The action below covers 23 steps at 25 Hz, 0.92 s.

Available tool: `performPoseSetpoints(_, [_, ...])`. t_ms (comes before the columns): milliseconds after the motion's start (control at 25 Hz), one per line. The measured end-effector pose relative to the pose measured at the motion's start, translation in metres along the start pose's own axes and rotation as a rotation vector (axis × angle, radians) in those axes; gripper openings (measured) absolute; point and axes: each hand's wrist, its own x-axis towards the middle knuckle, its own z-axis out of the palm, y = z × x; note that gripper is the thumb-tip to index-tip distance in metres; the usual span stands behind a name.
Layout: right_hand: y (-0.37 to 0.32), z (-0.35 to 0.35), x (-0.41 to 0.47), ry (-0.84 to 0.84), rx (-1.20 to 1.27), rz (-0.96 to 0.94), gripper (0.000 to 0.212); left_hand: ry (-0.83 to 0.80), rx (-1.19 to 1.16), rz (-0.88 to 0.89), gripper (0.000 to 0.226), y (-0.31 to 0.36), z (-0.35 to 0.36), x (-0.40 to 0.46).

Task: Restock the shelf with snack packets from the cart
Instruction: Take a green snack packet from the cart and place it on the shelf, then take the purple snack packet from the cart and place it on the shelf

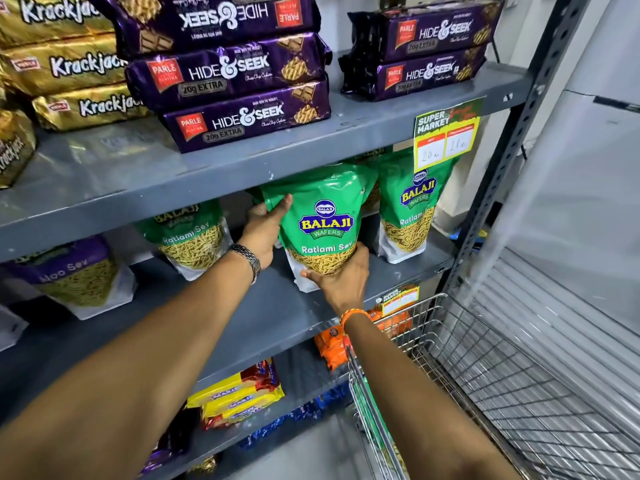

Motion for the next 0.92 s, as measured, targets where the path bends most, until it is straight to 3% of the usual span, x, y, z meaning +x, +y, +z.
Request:
performPoseSetpoints(160, [-0.006,-0.016,-0.003,-0.075,0.076,0.064,0.128,0.048,-0.017,0.018,0.005,0.000,-0.004,-0.010])
performPoseSetpoints(240, [-0.006,-0.042,-0.006,-0.092,0.067,0.077,0.133,0.097,-0.041,0.041,0.016,-0.002,-0.002,-0.022])
performPoseSetpoints(360, [0.007,-0.105,-0.014,-0.089,0.082,0.091,0.124,0.313,-0.080,0.000,0.046,-0.013,0.002,-0.049])
performPoseSetpoints(480, [0.037,-0.181,-0.036,-0.070,0.093,0.136,0.101,0.403,-0.076,-0.133,0.052,-0.039,0.019,-0.087])
performPoseSetpoints(600, [0.083,-0.258,-0.072,-0.085,0.013,0.279,0.083,0.186,-0.010,-0.282,0.041,-0.084,0.057,-0.131])
performPoseSetpoints(720, [0.137,-0.318,-0.121,-0.114,-0.070,0.458,0.070,-0.241,0.258,-0.351,0.040,-0.133,0.095,-0.165])
performPoseSetpoints(920, [0.200,-0.351,-0.220,-0.218,-0.337,0.720,0.048,-0.934,0.849,-0.196,0.046,-0.213,0.136,-0.194])
